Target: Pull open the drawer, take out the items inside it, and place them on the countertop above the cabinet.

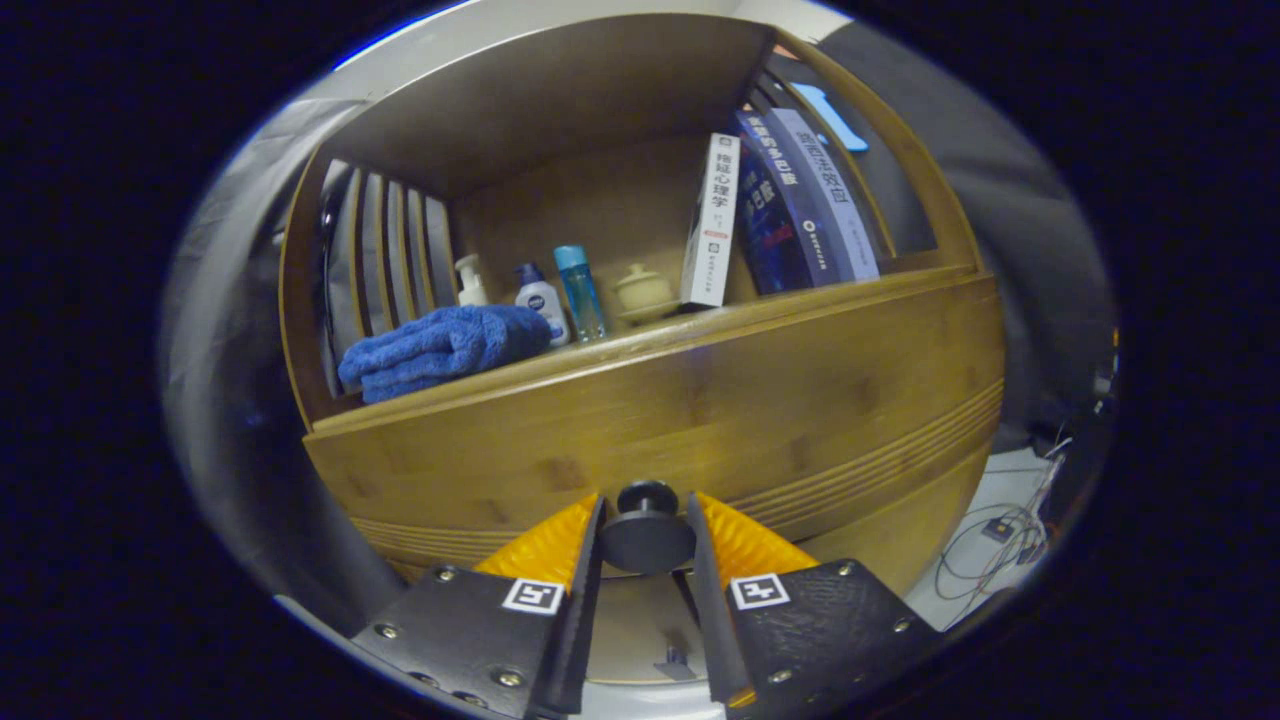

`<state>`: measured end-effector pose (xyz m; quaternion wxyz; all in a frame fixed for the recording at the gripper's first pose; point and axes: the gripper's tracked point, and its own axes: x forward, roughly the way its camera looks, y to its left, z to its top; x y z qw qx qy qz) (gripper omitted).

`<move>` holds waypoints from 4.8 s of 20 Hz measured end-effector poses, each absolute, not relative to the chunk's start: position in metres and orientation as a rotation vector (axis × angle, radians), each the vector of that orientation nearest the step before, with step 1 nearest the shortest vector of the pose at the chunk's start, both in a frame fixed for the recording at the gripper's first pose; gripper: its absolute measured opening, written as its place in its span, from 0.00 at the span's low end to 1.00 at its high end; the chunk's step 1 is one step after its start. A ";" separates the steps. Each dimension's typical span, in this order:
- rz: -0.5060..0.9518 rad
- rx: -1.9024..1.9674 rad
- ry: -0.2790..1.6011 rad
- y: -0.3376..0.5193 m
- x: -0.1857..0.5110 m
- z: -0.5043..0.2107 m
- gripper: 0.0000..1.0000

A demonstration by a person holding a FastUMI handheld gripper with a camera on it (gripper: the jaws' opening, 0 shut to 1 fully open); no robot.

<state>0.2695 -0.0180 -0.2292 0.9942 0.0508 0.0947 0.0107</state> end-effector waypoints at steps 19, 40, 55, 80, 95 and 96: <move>0.034 -0.065 0.191 -0.025 0.152 -0.226 0.26; 0.021 -0.063 0.162 -0.036 0.054 -0.173 0.92; 0.027 -0.244 0.297 -0.009 0.164 -0.144 0.96; -0.008 0.040 0.607 -0.035 0.213 -0.217 0.16; 0.080 0.018 0.306 0.007 0.251 -0.059 0.16; 0.073 0.016 0.290 0.006 0.257 -0.049 0.16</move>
